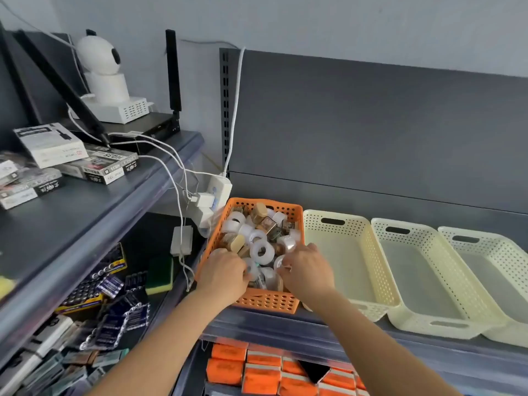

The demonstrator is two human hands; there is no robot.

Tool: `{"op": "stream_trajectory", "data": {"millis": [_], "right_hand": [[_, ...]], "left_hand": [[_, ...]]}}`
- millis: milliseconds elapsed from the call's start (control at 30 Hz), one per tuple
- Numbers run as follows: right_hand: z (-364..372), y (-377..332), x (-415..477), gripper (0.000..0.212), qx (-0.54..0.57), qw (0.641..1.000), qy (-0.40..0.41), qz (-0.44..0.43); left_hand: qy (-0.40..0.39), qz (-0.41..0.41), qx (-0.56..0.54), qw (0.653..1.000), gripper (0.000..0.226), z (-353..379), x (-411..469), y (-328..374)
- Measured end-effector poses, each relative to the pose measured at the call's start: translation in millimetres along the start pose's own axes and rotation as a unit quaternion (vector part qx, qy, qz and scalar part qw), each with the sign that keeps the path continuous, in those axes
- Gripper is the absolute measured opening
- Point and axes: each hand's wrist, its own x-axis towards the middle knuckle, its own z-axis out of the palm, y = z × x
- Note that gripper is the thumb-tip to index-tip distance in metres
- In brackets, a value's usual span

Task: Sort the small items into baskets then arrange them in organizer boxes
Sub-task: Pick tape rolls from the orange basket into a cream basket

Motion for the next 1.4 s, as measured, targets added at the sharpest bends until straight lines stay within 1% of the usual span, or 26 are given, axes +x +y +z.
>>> {"op": "stream_trajectory", "data": {"millis": [33, 167, 233, 333, 433, 533, 633, 767, 833, 900, 1000, 1067, 1167, 1200, 1267, 1333, 1400], "right_hand": [[1.4, 0.0, 2.8, 0.026, -0.015, 1.0, -0.019, 0.008], [10.4, -1.8, 11.4, 0.024, -0.009, 0.998, -0.04, 0.036], [16.4, -2.1, 16.8, 0.024, -0.005, 0.998, -0.043, 0.048], [19.3, -3.9, 21.4, 0.027, 0.01, 0.997, -0.038, 0.073], [19.5, -8.2, 25.4, 0.019, -0.019, 0.996, -0.024, 0.086], [20.6, -9.6, 24.6, 0.013, -0.061, 0.996, -0.006, 0.062], [21.6, -2.9, 26.1, 0.015, -0.052, 0.998, 0.013, 0.027], [17.3, 7.3, 32.4, 0.012, -0.06, 0.998, -0.001, -0.02], [15.1, 12.1, 32.4, 0.015, -0.046, 0.998, 0.024, -0.047], [9.6, 17.7, 31.6, 0.018, -0.005, 0.996, 0.061, -0.07], [-5.7, 32.6, 33.4, 0.012, 0.085, 0.984, 0.134, -0.079], [-13.3, 48.3, 36.8, 0.008, 0.099, 0.978, 0.165, -0.086], [-19.4, 82.1, 43.9, 0.007, 0.099, 0.976, 0.18, -0.077], [-19.2, 95.8, 47.6, 0.008, 0.094, 0.977, 0.176, -0.07], [-16.1, 123.6, 55.7, 0.015, 0.074, 0.988, 0.127, -0.052], [-11.4, 149.5, 64.0, 0.019, 0.055, 0.994, 0.089, -0.045], [-7.1, 169.5, 71.9, 0.019, 0.029, 0.997, 0.063, -0.032]], "left_hand": [[-0.013, -0.004, 0.001, 1.0, 0.031, 2.9, 2.4, -1.4], [-0.019, -0.036, -0.061, 0.997, 0.025, 12.2, 10.2, -3.1], [-0.03, -0.033, -0.085, 0.995, 0.026, 16.0, 13.7, -5.1], [-0.023, -0.014, -0.099, 0.995, 0.034, 18.9, 14.6, -7.5], [-0.011, -0.006, -0.101, 0.995, 0.034, 21.5, 14.9, -7.7], [0.013, -0.008, -0.108, 0.994, 0.031, 19.9, 14.4, -7.1], [0.027, -0.003, -0.106, 0.994, 0.026, 17.2, 15.2, -5.9], [0.017, -0.005, -0.097, 0.995, 0.025, 11.1, 17.2, 0.8], [0.018, -0.008, -0.1, 0.995, 0.026, 3.5, 20.2, 4.5], [0.023, -0.012, -0.111, 0.993, 0.027, -6.0, 23.7, 10.3], [0.062, -0.014, -0.127, 0.99, 0.026, -21.6, 32.3, 26.9], [0.092, -0.012, -0.133, 0.987, 0.022, -28.2, 43.0, 42.8], [0.108, 0.0, -0.122, 0.987, 0.023, -25.8, 66.0, 71.8], [0.109, 0.01, -0.114, 0.987, 0.024, -22.3, 75.0, 81.6], [0.098, 0.027, -0.099, 0.99, 0.026, -12.6, 94.0, 101.0], [0.069, 0.029, -0.074, 0.994, 0.027, -0.5, 114.3, 119.0], [0.032, 0.03, -0.017, 0.999, 0.025, 12.9, 133.7, 136.0]]}}
